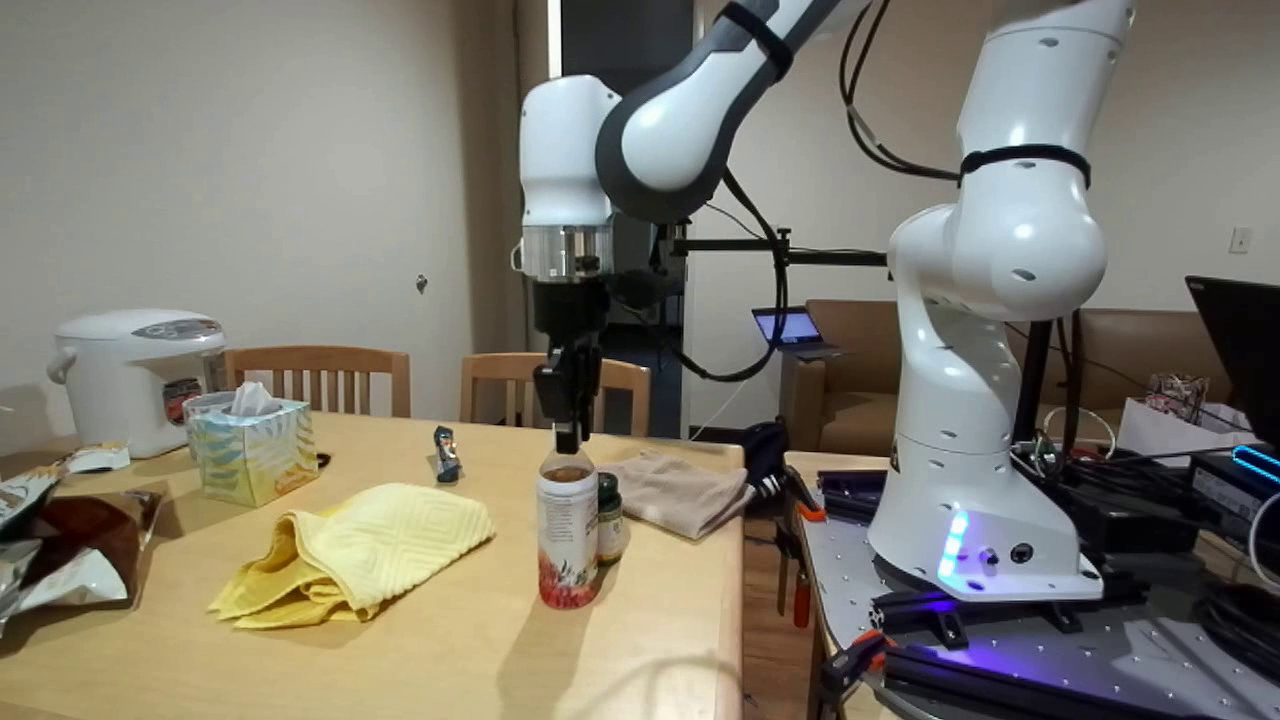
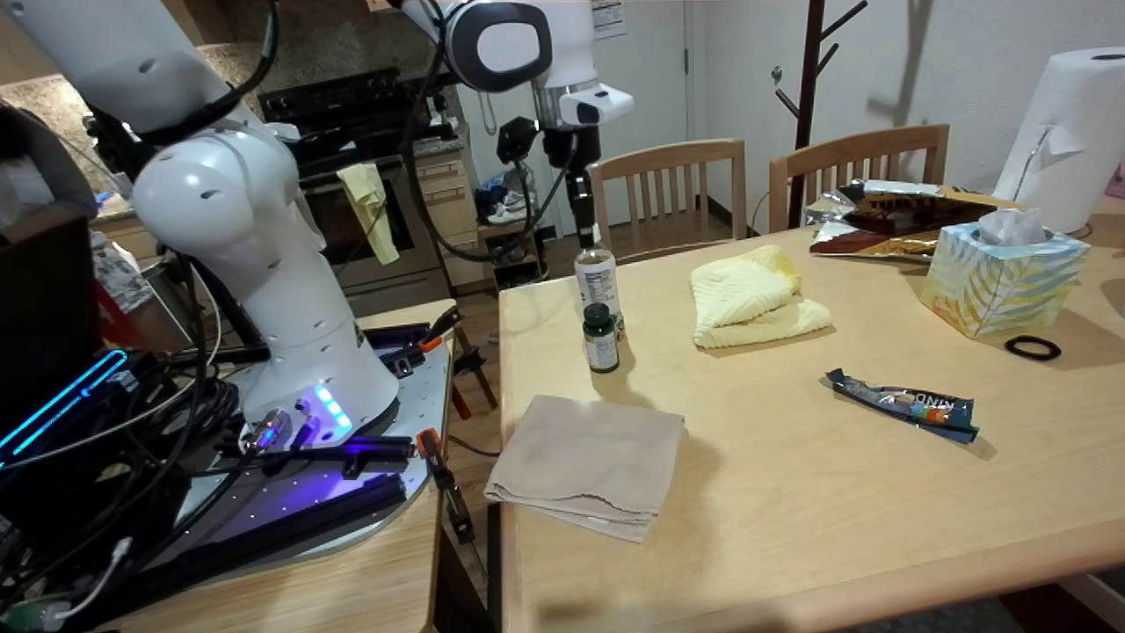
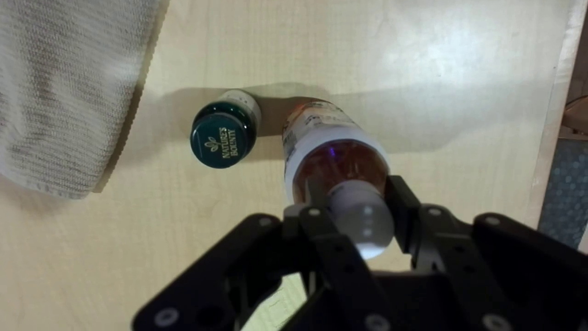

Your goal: Move the smaller bottle to the left and shift the bigger bottle to the right near the smaller one

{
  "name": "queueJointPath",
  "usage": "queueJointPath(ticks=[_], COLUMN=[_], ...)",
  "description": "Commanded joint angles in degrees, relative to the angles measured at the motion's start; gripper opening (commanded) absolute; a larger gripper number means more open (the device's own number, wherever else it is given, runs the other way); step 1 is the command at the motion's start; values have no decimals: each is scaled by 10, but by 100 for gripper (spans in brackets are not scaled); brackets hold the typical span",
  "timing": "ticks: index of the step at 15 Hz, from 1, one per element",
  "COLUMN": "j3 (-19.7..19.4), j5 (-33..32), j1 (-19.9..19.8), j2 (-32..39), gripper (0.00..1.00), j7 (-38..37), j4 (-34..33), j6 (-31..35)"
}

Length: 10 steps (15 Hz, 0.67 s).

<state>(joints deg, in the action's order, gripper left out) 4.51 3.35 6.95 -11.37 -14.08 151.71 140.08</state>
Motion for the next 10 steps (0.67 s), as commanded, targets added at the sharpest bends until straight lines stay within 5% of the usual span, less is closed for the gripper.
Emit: queueJointPath(ticks=[1,7,8,10], j3=[2,1,1,-1], j5=[18,19,21,25], j1=[-6,-6,-5,-5], j2=[-14,-10,-9,-9], gripper=[11,11,61,66], j7=[18,20,21,25], j4=[12,5,4,3], j6=[7,-4,-5,-7])
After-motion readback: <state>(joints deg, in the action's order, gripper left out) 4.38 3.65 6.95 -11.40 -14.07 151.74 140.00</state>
